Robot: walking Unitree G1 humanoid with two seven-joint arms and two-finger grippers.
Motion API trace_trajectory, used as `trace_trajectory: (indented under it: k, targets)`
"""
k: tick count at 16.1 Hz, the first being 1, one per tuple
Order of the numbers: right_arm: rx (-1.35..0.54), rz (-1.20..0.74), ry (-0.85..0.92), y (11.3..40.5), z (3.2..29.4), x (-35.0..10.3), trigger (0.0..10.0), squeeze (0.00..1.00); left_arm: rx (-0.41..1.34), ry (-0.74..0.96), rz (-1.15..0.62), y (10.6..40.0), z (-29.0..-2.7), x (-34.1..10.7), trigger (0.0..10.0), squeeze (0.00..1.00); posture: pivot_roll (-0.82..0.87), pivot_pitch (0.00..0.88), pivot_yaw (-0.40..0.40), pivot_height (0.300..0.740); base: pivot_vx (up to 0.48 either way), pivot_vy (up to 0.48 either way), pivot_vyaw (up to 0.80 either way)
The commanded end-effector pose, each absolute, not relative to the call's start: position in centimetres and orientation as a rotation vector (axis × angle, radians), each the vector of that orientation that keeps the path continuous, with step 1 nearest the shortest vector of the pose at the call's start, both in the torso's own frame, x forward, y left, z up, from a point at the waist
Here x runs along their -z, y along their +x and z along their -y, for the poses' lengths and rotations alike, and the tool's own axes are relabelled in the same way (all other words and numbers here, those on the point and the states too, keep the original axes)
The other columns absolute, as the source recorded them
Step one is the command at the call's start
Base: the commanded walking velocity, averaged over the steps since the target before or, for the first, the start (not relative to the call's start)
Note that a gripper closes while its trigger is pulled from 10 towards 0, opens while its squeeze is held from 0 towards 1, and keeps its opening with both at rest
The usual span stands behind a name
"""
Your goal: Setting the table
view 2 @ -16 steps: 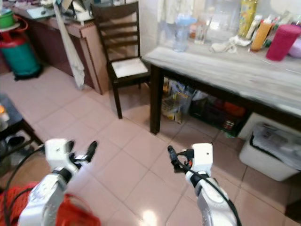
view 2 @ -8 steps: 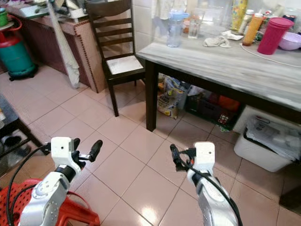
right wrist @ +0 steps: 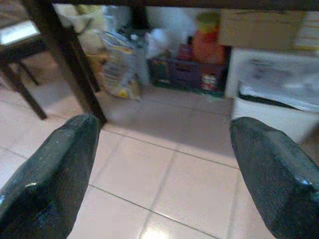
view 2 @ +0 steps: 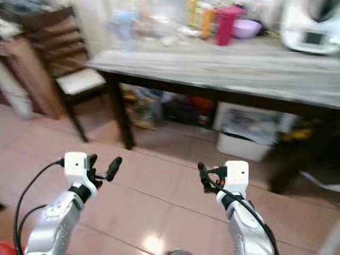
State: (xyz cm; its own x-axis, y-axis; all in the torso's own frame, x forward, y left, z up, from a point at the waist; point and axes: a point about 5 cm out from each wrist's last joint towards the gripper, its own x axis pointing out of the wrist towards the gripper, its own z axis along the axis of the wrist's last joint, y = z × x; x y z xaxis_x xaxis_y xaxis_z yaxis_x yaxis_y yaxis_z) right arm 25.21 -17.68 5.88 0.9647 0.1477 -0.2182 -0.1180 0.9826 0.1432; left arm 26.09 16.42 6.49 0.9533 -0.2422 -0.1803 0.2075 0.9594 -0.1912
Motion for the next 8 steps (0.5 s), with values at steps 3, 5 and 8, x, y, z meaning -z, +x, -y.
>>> trace_trajectory:
  k: [3, 5, 8]
  targets:
    - [-0.156, -0.196, 0.141, 25.5, 17.0, -6.7, 10.0, 0.0, 0.22, -0.162, -0.219, 25.9, -17.1, -6.3, 10.0, 0.0, -0.18, 0.05, 0.042, 0.74, 0.0, -0.285, 0.0]
    - [-0.148, -0.188, 0.135, 25.6, 17.0, -7.0, 10.0, 0.0, 0.222, -0.158, -0.221, 25.9, -17.1, -6.3, 10.0, 0.0, -0.18, 0.053, 0.04, 0.74, 0.0, -0.292, 0.0]
    - [-0.152, -0.148, 0.151, 25.9, 16.6, -8.5, 10.0, 0.0, 0.23, -0.148, -0.223, 26.0, -17.4, -6.4, 10.0, 0.0, -0.19, 0.058, 0.039, 0.74, 0.0, -0.296, 0.0]
